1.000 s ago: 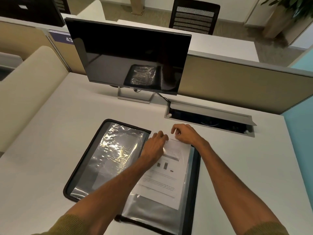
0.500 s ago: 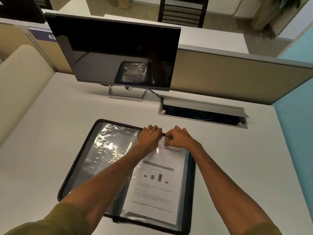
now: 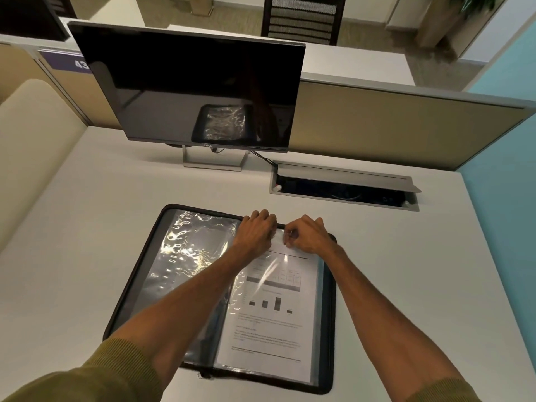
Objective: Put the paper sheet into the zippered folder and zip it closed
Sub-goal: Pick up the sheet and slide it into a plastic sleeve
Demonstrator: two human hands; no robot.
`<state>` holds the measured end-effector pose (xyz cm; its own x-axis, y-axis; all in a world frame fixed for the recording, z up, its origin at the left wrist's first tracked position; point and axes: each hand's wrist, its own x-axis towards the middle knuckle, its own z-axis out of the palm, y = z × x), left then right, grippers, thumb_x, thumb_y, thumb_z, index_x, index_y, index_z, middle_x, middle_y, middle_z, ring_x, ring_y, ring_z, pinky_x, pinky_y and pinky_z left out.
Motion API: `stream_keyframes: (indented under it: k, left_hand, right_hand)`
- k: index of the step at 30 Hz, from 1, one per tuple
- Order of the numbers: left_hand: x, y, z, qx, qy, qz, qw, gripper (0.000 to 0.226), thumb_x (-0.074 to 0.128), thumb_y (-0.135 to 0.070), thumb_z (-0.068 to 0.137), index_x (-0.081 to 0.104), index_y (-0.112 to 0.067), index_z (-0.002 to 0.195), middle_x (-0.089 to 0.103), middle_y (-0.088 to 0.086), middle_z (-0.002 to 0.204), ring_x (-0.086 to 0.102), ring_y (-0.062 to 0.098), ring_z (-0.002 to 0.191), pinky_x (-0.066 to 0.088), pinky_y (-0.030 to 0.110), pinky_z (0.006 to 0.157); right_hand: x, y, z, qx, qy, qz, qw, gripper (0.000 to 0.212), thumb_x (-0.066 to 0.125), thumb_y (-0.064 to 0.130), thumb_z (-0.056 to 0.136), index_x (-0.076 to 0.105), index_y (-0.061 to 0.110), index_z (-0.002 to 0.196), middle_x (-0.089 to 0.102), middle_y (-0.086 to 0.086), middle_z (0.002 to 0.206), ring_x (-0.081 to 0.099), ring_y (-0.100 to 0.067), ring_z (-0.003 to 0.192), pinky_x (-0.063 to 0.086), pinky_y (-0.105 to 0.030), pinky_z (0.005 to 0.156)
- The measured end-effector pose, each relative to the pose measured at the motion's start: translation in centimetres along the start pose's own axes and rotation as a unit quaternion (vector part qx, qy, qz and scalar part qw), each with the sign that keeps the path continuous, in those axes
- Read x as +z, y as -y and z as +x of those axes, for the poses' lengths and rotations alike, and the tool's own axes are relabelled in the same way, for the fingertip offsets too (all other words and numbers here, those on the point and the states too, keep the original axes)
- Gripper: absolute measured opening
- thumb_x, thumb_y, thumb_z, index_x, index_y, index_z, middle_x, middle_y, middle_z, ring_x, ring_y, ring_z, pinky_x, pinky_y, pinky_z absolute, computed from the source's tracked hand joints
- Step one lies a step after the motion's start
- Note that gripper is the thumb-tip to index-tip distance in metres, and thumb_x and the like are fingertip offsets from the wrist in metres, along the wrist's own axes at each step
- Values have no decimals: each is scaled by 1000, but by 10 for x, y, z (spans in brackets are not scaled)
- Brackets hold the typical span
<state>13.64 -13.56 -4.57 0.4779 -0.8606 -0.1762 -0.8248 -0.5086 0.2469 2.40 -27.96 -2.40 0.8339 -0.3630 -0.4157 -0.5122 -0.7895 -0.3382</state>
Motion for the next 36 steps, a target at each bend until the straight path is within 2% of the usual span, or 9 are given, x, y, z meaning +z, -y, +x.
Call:
stream_keyframes:
  k: [6,9,12,14,19,24,28,33,36]
  left_hand:
    - [-5,23,-27,-11,-17,-43,999,42,56,-23,110,50,-21,151,44,4,160,47,25,147,44,44,123]
    - [-7,42,-55,-40,-58,-49,996,45,56,-20,107,50,-20,152,45,4,159,45,25,149,41,43,125]
    - [-8,65,-88,-98,-87,-66,989,47,54,-14,103,53,-21,150,45,2,161,43,24,152,39,46,125]
    - [-7,81,-112,-152,-109,-88,978,48,55,-10,101,55,-21,147,46,2,161,41,25,153,37,46,126]
    - [-7,119,-169,-299,-159,-153,928,46,59,-11,100,58,-13,146,47,10,158,41,33,152,35,50,127]
    - [-2,142,-210,-421,-137,-194,876,56,58,-20,100,46,-8,153,41,20,162,37,43,153,27,57,128]
    - [0,149,-225,-438,-102,-197,871,57,58,-26,103,43,-5,153,49,24,153,46,47,142,38,59,119]
    - [-2,145,-230,-420,-102,-184,883,59,61,-24,100,41,-3,152,50,28,145,51,49,133,42,58,112]
    - [-5,136,-233,-423,-116,-164,884,61,66,-26,97,42,-2,148,50,28,140,53,48,127,44,56,109]
  right_hand:
    - [5,7,-8,33,-30,1,999,24,72,23,95,73,24,119,72,-2,115,57,-24,121,39,-46,108]
    - [13,19,-17,54,-113,22,992,39,70,24,95,66,24,134,67,-1,129,52,-23,129,41,-47,109]
    - [26,42,-25,55,-215,67,973,37,67,18,97,67,22,133,67,0,132,53,-22,129,44,-45,108]
    - [37,63,-30,47,-240,99,965,30,66,17,98,70,22,128,70,2,127,56,-20,125,45,-43,106]
    - [67,118,-48,35,-236,174,956,20,64,16,101,79,25,111,76,6,114,62,-16,116,46,-41,108]
    - [97,153,-70,40,-206,199,957,18,67,16,99,80,23,109,77,5,113,71,-14,101,60,-33,91]
    - [118,169,-85,29,-185,212,959,19,65,13,101,78,19,114,75,1,118,70,-16,105,61,-33,92]
    - [129,178,-100,13,-142,176,974,31,65,8,98,73,18,126,71,-4,128,61,-22,119,57,-42,101]
    - [128,176,-106,3,-116,168,979,36,68,8,96,72,17,130,69,-4,132,63,-22,121,56,-39,103]
